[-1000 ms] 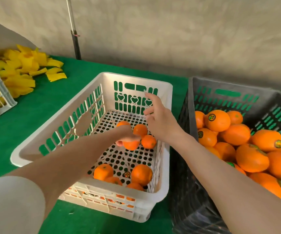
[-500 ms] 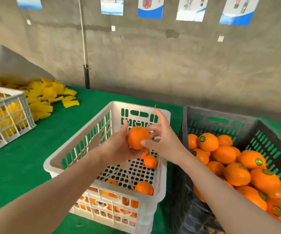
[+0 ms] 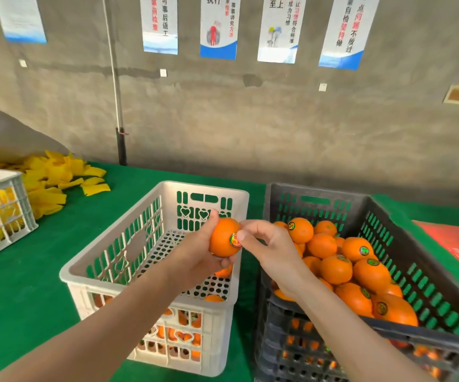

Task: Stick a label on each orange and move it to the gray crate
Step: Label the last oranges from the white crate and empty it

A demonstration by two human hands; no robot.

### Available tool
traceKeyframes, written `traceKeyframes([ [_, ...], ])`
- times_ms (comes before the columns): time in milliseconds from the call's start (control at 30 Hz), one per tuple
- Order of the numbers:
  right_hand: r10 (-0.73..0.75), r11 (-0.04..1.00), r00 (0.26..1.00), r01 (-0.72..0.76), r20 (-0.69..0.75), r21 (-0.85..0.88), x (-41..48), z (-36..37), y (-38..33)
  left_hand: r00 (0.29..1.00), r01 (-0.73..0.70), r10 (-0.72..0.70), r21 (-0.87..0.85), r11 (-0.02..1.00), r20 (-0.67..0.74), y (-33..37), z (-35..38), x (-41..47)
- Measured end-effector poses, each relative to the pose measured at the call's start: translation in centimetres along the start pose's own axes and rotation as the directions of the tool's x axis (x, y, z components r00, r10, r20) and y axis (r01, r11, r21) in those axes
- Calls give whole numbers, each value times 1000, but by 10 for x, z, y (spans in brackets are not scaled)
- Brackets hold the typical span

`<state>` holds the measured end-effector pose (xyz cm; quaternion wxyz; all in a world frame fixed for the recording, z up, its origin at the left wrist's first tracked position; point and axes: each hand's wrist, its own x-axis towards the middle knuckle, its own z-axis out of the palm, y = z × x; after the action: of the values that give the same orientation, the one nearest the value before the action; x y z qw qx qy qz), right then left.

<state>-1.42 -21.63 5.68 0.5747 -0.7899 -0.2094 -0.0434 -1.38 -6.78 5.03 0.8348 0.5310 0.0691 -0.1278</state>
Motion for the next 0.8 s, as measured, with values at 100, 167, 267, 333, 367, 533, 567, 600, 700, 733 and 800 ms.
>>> traceKeyframes([
  [100,-63,992,998,59,-32,-110,-9,-6,0,999,-3,3,-1,1000,-36,-6,13,-9],
  [167,-116,977,992,104,-54,-188,-15,-8,1,998,17,-19,-43,999,-61,-9,20,-15],
  [267,-231,941,966,192,-116,-279,-25,-9,5,999,26,-28,-40,999,-35,-14,27,-20],
  [333,-309,906,939,243,-149,-348,-32,-9,7,1000,20,-20,12,1000,8,-18,33,-22],
  [367,-339,888,928,261,-156,-378,-35,-10,8,1000,15,-16,26,1000,18,-20,36,-23],
  [533,-286,914,934,199,-215,-353,-46,-26,13,1000,-17,15,80,997,26,-32,48,-16],
  [567,-259,928,942,182,-214,-324,-48,-32,14,999,-25,23,72,997,25,-35,52,-15],
  [600,-245,935,951,179,-191,-307,-50,-38,17,999,-35,33,69,997,30,-39,57,-13],
  [700,-197,946,979,176,-51,-271,-60,-51,24,994,-53,55,-15,998,91,-50,76,-10],
  [733,-178,950,984,163,-33,-266,-61,-56,28,992,-58,64,-58,997,105,-54,84,-7],
  [800,-157,942,986,130,-61,-310,-59,-72,35,987,-128,123,49,991,101,-62,98,1],
])
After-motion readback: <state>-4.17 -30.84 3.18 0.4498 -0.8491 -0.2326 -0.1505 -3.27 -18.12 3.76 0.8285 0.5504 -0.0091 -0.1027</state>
